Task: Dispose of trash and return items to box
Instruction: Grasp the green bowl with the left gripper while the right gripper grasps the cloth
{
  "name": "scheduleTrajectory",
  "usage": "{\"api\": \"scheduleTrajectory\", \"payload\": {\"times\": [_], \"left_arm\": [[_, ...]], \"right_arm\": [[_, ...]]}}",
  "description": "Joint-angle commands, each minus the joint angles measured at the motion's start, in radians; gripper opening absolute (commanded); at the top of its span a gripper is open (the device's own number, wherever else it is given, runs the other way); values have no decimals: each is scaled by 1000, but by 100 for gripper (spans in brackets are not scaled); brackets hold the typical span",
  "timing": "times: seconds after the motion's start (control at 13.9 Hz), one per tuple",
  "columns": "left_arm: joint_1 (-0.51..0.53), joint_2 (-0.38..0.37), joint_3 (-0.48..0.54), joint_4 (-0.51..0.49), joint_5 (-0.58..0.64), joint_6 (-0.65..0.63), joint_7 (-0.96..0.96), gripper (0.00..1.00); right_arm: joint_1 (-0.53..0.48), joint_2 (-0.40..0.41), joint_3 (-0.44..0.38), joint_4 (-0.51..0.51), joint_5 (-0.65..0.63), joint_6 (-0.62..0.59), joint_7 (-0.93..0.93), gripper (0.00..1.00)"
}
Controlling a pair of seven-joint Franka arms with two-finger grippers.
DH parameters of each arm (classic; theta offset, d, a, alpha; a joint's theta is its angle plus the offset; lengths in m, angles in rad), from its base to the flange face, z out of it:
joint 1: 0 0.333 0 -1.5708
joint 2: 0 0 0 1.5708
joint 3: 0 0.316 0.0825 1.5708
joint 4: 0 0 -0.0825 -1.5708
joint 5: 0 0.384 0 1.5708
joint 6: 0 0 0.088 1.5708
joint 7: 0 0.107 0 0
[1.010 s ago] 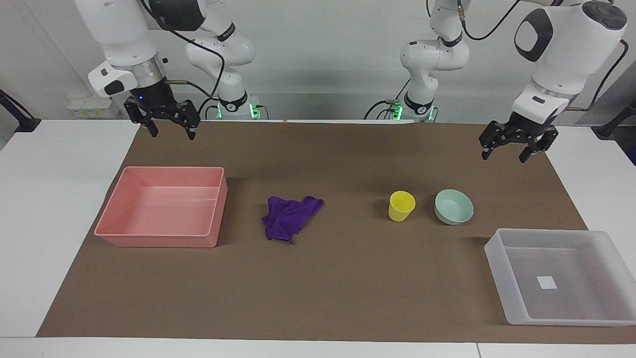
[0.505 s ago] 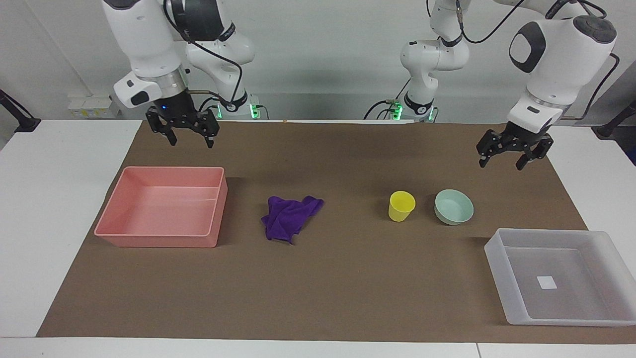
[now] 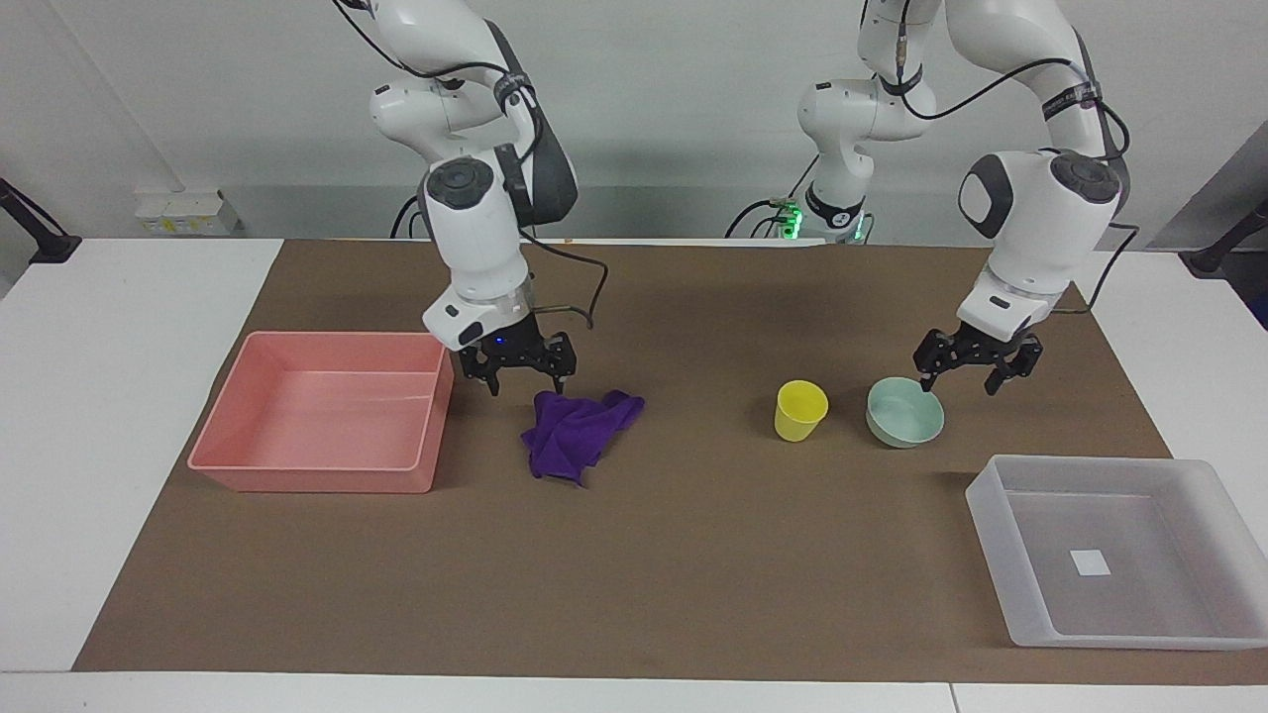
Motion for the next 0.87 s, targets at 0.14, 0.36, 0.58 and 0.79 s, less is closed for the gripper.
{"api": "scheduleTrajectory", "payload": {"times": [0.14, 0.36, 0.58, 0.79], "left_arm": [[34, 12, -8, -108, 10, 165, -46, 100], [43, 59, -6, -108, 9, 185, -46, 100], [48, 87, -8, -111, 9, 189, -46, 100], [49, 98, -8, -120, 9, 189, -42, 100]], "right_arm": [[19, 6, 8, -56, 62, 77, -34, 100], [38, 32, 11, -58, 74, 121, -64, 100], [32, 43, 11, -97, 74, 161, -120, 100], [39, 51, 11, -99, 76, 170, -105, 0]]}}
